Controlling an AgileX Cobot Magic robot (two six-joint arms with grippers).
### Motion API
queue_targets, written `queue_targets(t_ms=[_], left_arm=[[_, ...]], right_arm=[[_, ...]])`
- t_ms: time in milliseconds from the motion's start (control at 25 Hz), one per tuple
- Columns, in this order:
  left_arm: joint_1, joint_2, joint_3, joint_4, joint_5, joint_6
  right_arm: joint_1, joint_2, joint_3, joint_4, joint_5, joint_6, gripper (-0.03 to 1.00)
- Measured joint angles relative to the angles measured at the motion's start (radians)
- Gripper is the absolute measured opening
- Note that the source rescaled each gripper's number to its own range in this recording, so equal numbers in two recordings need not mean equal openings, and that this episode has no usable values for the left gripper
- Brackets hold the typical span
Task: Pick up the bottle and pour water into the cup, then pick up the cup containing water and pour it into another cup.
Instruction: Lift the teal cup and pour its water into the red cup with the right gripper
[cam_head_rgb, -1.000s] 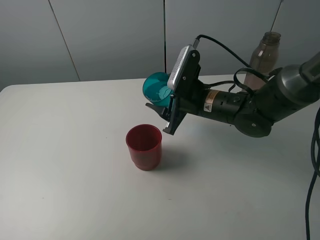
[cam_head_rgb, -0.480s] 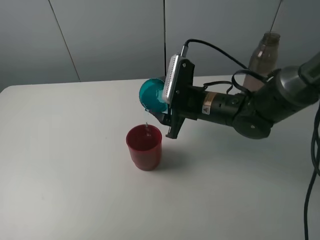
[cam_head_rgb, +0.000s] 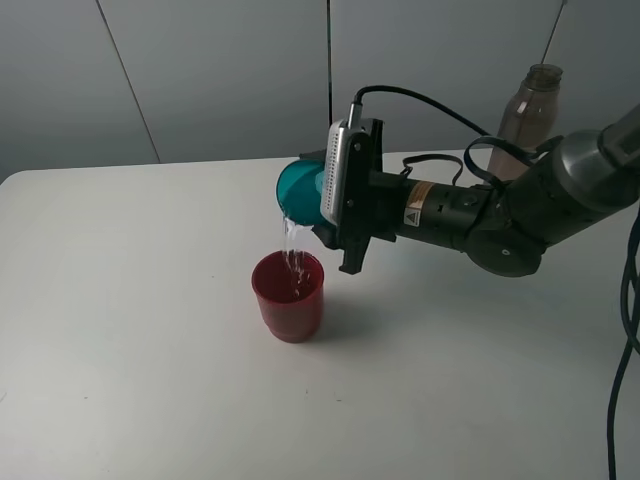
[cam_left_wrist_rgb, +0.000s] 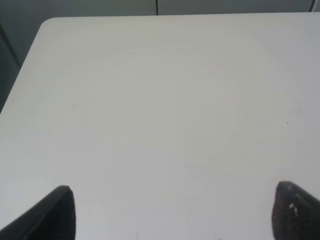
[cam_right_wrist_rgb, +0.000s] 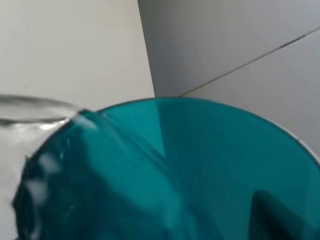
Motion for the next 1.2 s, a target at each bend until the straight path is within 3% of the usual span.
queue_targets(t_ms=[1200], left_arm=[[0.000,0.000,0.000,0.000,0.000,0.000]], right_arm=[[0.000,0.000,0.000,0.011,-0.033,-0.247,0.08]])
